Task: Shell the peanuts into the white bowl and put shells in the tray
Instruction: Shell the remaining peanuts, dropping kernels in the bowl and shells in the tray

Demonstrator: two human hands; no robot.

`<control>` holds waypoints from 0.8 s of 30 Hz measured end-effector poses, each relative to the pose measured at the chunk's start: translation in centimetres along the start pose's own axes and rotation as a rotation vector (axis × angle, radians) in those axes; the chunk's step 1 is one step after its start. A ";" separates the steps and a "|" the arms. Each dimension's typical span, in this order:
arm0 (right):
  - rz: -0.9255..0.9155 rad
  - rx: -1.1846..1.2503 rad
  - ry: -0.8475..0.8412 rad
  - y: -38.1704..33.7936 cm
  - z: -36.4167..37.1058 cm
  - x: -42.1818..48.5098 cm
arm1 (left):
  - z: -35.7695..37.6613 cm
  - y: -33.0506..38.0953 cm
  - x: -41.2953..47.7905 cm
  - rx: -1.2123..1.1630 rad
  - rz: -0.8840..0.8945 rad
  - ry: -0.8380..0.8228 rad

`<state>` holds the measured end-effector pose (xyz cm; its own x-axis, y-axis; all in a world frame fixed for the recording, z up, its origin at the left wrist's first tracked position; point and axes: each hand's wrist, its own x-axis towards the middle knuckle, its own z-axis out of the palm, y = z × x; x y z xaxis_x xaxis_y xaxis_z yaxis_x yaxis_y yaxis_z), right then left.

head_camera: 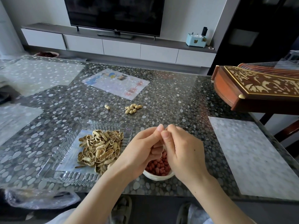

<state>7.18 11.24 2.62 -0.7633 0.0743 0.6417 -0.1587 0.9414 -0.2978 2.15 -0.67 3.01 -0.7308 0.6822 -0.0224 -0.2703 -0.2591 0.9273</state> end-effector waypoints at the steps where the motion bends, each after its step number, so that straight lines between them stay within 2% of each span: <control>1: 0.005 0.003 -0.013 0.0 0.1 -0.1 | -0.1 -0.1 0.0 0.067 0.032 0.013; 3: 0.075 0.136 -0.077 -0.1 0.2 -0.3 | -0.2 -0.3 -0.2 0.257 0.090 0.058; 6: 0.288 0.570 -0.203 -0.7 -0.1 -0.2 | 0.0 -0.7 -0.2 0.451 0.162 0.131; 8: 0.384 0.715 -0.169 -1.4 -0.3 -0.1 | 0.4 -0.7 -0.4 0.503 0.238 0.147; 12: 0.486 0.747 -0.050 -2.0 0.3 -0.2 | 0.9 -0.9 -0.5 0.602 0.312 0.178; 15: 0.544 0.728 -0.029 -2.1 0.6 -0.3 | 0.9 -1.0 -0.5 0.634 0.311 0.169; 24: 0.740 0.832 -0.158 -1.7 0.4 -0.1 | 0.4 -1.0 -0.5 0.682 0.216 0.142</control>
<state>7.25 9.53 2.76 -0.9042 0.4258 0.0320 0.0429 0.1653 -0.9853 3.05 -0.51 2.20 -0.8108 0.5564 0.1818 0.3058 0.1379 0.9421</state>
